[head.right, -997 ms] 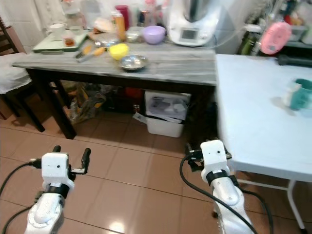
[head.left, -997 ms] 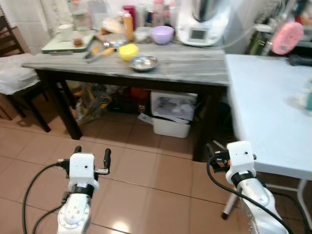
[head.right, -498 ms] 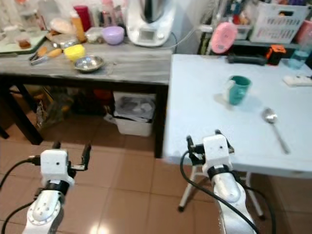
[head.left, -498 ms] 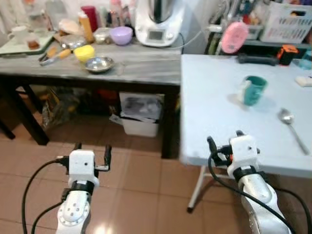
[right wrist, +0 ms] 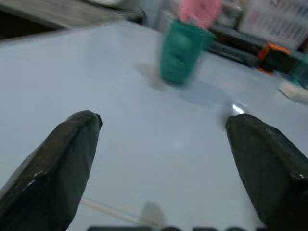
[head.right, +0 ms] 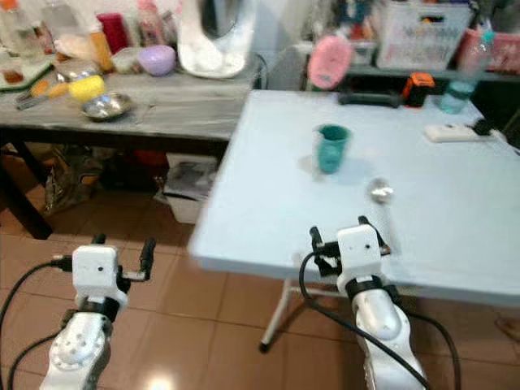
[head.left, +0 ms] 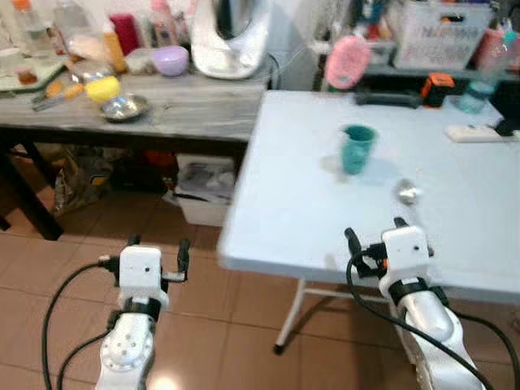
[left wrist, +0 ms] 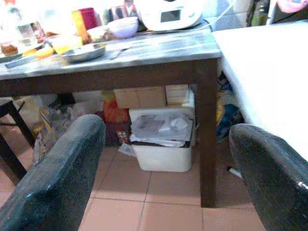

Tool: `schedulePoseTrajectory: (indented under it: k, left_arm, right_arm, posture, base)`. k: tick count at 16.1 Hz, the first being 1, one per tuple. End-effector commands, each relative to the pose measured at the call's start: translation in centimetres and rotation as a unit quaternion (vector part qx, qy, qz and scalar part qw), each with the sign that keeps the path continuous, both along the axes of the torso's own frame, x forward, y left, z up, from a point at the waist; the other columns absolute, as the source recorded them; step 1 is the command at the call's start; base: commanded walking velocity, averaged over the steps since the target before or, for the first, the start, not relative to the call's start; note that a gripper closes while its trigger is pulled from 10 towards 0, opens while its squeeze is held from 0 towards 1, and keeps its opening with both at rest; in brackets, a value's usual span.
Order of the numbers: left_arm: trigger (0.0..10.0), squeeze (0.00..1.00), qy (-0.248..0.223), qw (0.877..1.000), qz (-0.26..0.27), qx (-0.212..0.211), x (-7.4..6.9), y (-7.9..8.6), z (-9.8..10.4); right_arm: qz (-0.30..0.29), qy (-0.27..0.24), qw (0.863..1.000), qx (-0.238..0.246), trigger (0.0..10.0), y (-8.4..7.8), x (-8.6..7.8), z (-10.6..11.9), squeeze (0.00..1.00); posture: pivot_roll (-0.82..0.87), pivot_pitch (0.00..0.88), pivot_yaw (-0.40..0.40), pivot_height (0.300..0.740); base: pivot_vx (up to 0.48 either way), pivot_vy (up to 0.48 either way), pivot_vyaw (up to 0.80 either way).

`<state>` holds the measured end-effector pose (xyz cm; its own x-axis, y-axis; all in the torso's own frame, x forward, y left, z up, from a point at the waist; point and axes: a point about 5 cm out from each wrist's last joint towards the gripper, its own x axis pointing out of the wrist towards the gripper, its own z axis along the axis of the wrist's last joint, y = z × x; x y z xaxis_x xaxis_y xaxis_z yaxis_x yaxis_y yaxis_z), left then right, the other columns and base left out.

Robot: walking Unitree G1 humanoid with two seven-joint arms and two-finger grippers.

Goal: Setting the table

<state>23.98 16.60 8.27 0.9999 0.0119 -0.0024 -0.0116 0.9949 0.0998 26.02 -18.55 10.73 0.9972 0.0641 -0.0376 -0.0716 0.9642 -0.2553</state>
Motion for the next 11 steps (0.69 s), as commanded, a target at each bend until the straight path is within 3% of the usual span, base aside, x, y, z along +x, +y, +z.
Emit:
schedulePoseTrajectory:
  k: [1,4,11]
  left_arm:
    - [10.0,0.0,-0.005,1.0,-0.009,0.003,0.15,-0.2,0.33]
    - [10.0,0.0,-0.005,1.0,-0.01,0.003,0.25,-0.25,0.34]
    - [10.0,0.0,-0.014,1.0,-0.019,-0.007,0.56,-0.5,0.7]
  right_arm:
    - [-0.008,-0.012,1.0,-0.004,10.0,-0.29,0.21,0.65,0.0]
    - [-0.011,-0.013,1.0,-0.005,10.0,-0.32,0.39,0.7,0.0]
    - [-0.017,-0.017,1.0,0.0,10.0,-0.12,0.95,0.81,0.0]
  posture:
    - [-0.26,0.0,0.037,0.74]
    - [-0.26,0.0,0.036,0.74]
    - [-0.25,0.001,0.04,0.74]
  base:
    - [0.0,-0.48,0.0]
    - [0.0,-0.48,0.0]
    - [0.0,0.0,0.0]
